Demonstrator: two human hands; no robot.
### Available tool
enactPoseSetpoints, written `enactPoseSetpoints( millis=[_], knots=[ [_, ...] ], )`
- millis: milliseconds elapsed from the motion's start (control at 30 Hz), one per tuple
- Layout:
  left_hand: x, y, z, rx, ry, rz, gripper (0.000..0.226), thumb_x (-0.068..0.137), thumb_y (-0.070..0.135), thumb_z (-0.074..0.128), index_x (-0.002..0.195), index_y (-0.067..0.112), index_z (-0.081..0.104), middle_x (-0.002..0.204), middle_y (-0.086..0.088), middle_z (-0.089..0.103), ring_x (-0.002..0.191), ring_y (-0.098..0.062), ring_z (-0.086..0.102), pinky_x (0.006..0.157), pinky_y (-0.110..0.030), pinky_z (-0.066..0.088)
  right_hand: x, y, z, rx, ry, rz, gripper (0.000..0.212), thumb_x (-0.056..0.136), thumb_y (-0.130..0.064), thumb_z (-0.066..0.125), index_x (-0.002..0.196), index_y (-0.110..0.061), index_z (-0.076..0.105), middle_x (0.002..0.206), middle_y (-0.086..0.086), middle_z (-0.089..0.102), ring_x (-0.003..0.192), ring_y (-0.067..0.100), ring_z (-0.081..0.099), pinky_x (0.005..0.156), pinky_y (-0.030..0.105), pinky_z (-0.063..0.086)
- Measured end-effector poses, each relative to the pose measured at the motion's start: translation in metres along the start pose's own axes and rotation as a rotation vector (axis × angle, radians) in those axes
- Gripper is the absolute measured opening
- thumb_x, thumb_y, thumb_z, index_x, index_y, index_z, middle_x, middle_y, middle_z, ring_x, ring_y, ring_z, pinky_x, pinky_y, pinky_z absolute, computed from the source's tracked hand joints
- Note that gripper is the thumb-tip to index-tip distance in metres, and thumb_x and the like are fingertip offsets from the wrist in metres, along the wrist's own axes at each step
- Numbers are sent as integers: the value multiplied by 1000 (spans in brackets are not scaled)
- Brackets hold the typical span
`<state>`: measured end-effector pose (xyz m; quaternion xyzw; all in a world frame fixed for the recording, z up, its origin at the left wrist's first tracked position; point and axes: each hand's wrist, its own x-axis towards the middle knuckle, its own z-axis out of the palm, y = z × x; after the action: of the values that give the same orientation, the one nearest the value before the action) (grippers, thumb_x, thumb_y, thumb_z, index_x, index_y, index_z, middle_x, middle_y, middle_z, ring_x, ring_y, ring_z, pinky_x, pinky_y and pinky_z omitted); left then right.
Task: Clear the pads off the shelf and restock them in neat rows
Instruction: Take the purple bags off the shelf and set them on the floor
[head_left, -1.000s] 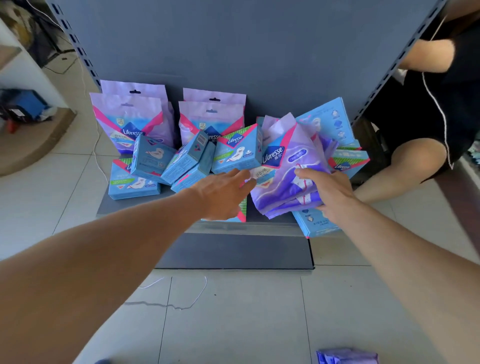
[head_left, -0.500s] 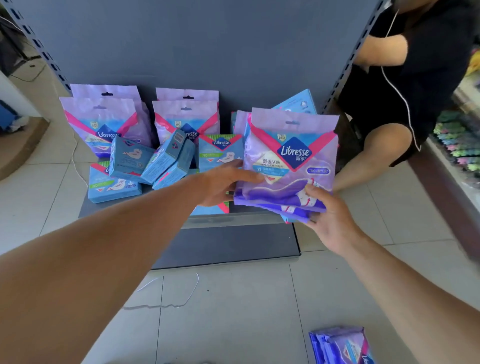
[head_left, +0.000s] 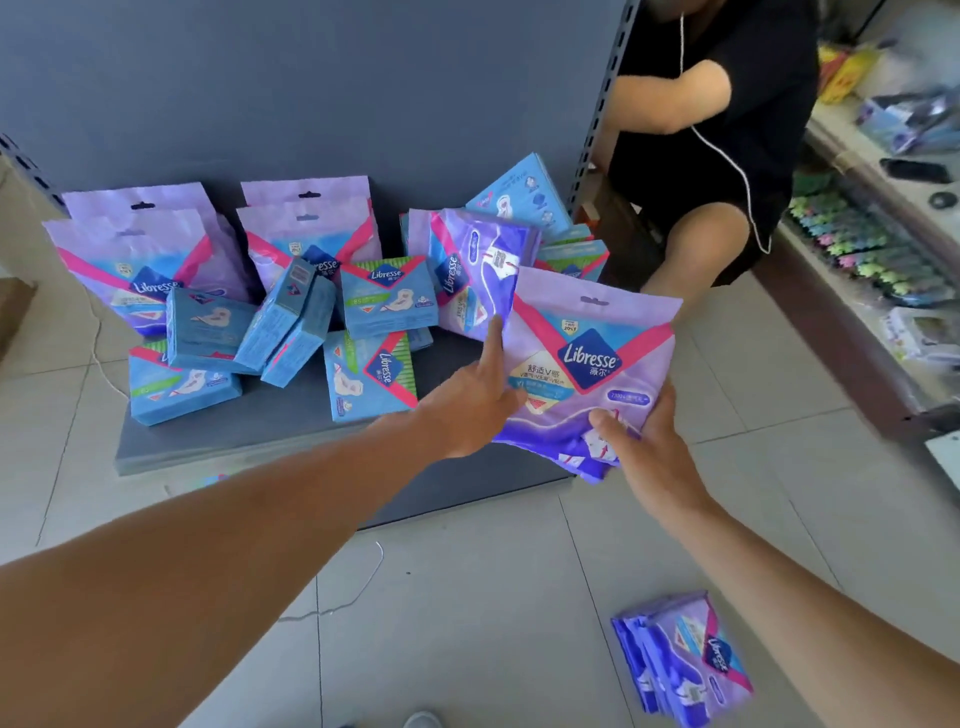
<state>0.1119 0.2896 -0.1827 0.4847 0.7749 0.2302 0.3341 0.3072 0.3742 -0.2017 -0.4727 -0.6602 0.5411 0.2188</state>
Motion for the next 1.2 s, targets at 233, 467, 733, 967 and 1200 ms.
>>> enactPoseSetpoints(
  millis=[233, 467, 733, 967, 1200],
  knots=[
    [10, 36, 63, 96, -43, 264, 87, 98, 10, 45, 146, 51, -15, 129, -14, 55, 95, -23, 60, 88, -41, 51, -36, 42, -46, 14, 104, 21, 53, 96, -19, 58, 131, -42, 25, 111, -22, 61, 92, -3, 65, 63, 3, 45],
    [6, 47, 156, 193, -296, 260, 74, 96, 28, 45, 137, 69, -2, 130, -7, 55, 100, -28, 60, 89, -43, 53, -94, 129, -74, -101, 262, 150, 75, 95, -24, 57, 152, -30, 9, 137, -2, 56, 116, 18, 60, 79, 17, 46],
    [-8, -20, 289, 245, -613, 271, 104, 71, 39, 73, 140, 65, 0, 118, -2, 53, 93, -16, 59, 85, -32, 54, -173, 264, -40, -24, 311, 355, 94, 92, -31, 63, 153, -38, -8, 128, -13, 50, 111, -11, 51, 87, 16, 45],
    [-2, -101, 386, 340, -784, 267, 104, 72, 33, 74, 146, 58, 5, 126, 0, 46, 107, -15, 54, 87, -29, 53, -200, 381, 17, 103, 369, 496, 81, 89, -21, 66, 153, -31, 17, 125, -11, 55, 97, -30, 47, 77, 0, 43],
    [22, -173, 495, 390, -855, 282, 100, 76, 29, 75, 146, 57, 9, 123, 1, 42, 111, -16, 53, 89, -26, 53, -198, 503, 58, 146, 457, 608, 73, 87, -14, 67, 147, -29, 28, 117, -13, 58, 101, -6, 59, 85, 21, 54]
  ],
)
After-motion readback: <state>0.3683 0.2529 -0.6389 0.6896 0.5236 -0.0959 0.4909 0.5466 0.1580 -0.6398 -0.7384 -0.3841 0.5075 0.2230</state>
